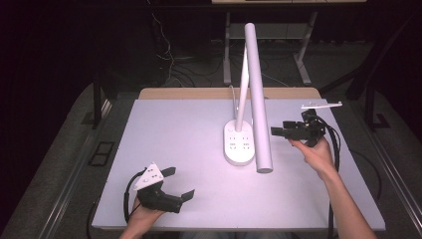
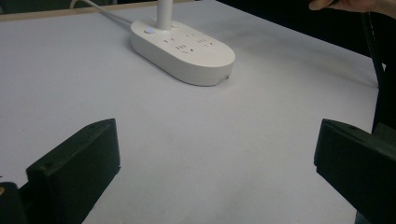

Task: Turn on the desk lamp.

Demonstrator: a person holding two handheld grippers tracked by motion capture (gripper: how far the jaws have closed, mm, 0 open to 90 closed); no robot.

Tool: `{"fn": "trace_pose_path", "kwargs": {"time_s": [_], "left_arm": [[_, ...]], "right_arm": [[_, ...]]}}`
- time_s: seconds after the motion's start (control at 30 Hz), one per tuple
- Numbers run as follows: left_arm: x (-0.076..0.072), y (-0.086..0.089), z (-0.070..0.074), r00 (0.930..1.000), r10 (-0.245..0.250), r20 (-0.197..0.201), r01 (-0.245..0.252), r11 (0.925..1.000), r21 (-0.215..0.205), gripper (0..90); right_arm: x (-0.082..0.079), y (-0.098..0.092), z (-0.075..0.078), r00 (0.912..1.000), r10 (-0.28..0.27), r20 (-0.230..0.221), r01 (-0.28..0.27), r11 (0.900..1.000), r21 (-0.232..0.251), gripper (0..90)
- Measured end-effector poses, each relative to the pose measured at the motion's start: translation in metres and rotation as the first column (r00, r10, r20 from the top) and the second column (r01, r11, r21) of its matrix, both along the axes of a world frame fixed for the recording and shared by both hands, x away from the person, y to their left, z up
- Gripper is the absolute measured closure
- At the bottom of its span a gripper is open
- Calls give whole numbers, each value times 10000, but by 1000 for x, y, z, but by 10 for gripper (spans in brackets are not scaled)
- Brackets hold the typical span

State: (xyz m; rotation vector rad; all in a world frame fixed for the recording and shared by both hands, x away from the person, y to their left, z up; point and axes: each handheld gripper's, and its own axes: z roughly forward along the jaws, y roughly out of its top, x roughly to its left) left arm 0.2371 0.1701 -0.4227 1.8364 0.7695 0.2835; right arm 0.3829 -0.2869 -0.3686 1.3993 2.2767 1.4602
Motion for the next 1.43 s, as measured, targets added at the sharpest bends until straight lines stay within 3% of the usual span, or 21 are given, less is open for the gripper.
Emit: {"fn": "trace_pose_path", "kwargs": {"time_s": [0.1, 0.43, 0.83, 1.17, 1.43], "left_arm": [[0, 0, 0, 10000, -8, 6, 8, 10000, 2, 0], [-1, 0, 0, 10000, 8, 17, -8, 10000, 4, 0], [0, 0, 0, 10000, 4, 17, -4, 10000, 60, 0], [0, 0, 0, 10000, 26, 13, -26, 10000, 65, 0], [1, 0, 0, 10000, 47, -30, -47, 10000, 43, 0]], "right_arm": [[-14, -1, 2, 9999, 102, 132, -102, 9999, 6, 2], [-43, -3, 2, 9992, 187, 339, -187, 9998, -15, 1], [-82, -10, -19, 9992, 221, 341, -220, 9998, -38, 2], [-121, -10, -46, 9988, 220, 441, -222, 9997, 41, 2], [-136, -5, -51, 9969, 332, 720, -309, 9990, -326, 2]]}}
